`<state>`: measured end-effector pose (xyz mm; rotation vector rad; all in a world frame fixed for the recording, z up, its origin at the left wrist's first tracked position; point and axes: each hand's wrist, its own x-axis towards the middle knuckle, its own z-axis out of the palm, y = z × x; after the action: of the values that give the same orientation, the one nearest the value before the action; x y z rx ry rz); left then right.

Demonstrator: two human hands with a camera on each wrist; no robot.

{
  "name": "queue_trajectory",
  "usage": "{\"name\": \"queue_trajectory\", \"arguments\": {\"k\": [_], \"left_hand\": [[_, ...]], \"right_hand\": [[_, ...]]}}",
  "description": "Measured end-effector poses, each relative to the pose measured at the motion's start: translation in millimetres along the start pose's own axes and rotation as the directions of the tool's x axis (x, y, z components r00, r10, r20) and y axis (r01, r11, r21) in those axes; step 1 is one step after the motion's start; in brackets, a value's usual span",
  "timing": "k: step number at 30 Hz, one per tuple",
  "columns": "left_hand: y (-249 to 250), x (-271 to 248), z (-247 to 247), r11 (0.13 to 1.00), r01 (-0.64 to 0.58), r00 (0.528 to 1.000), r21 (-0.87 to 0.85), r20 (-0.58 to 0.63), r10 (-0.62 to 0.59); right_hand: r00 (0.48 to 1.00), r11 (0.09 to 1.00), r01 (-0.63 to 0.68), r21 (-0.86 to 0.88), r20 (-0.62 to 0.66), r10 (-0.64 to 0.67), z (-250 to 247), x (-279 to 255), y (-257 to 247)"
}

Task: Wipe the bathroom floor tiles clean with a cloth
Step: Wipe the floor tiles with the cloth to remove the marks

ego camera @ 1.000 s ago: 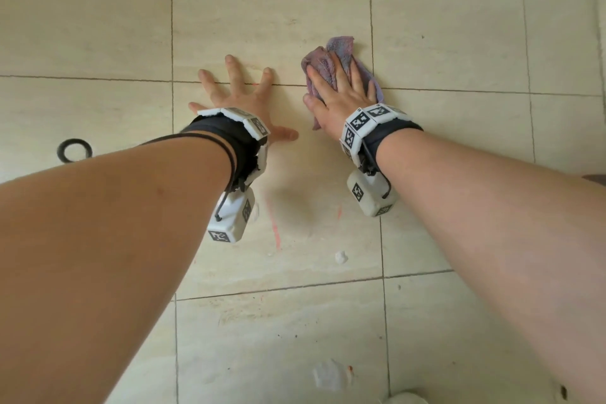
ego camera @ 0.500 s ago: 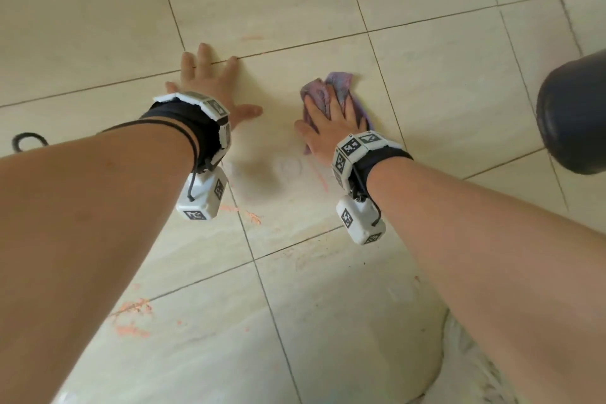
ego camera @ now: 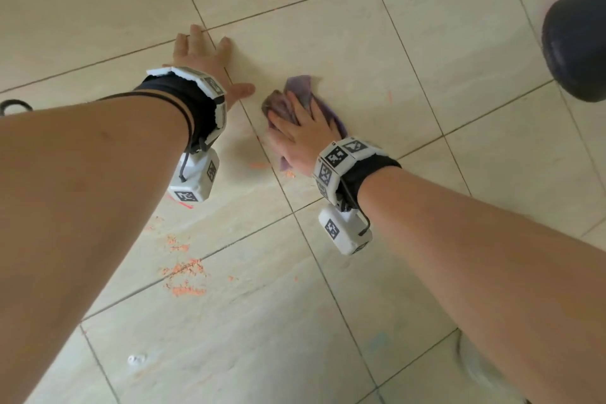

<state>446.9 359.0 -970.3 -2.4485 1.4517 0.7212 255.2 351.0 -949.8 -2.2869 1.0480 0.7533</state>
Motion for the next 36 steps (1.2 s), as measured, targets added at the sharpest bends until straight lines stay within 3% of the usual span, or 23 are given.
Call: {"name": "queue_trajectory", "arguments": {"k": [6,10,15,20,25,28,32,36], "left_hand": [[4,-10,1,1.0,0.015,1.0,0.023,-0.007,-0.014],[6,-13,1,1.0,0.016,1.0,0.021,-0.014,-0.015],[2,-13,5,1.0,0.003,0.999,-0.003,-0.042,-0.003],[-4,-18,7,1.0,-0.007,1.0,0.014,-0.022,0.007],[-22,-29,10,1.0,-0.021,1.0,-0.011,-0.009,0.021],[-36,-34,10,0.999,0.006,1.0,-0.051,0.004,-0.006],[-54,-39,8,0.996,0.048,0.999,-0.075,0.013,-0.047],[-60,-39,8,0.993,0.062,0.998,-0.1,0.028,-0.059]], "right_hand": [[0.999,0.997,-0.039,-0.071,-0.017,0.038,36,-56,48],[0.992,0.985,-0.116,-0.127,0.04,0.122,14,-41,65],[0.976,0.976,-0.215,0.037,-0.038,0.216,-1,4,27],[1.0,0.999,0.008,-0.036,0.006,-0.007,30,-17,-8],[0.996,0.984,0.089,-0.154,0.017,-0.088,46,-46,5],[1.0,0.99,0.03,-0.137,-0.005,-0.031,28,-30,14],[0.993,0.994,-0.107,-0.015,-0.04,0.106,4,11,-15],[0.999,0.999,-0.031,-0.034,-0.025,0.03,9,24,-62]]}}
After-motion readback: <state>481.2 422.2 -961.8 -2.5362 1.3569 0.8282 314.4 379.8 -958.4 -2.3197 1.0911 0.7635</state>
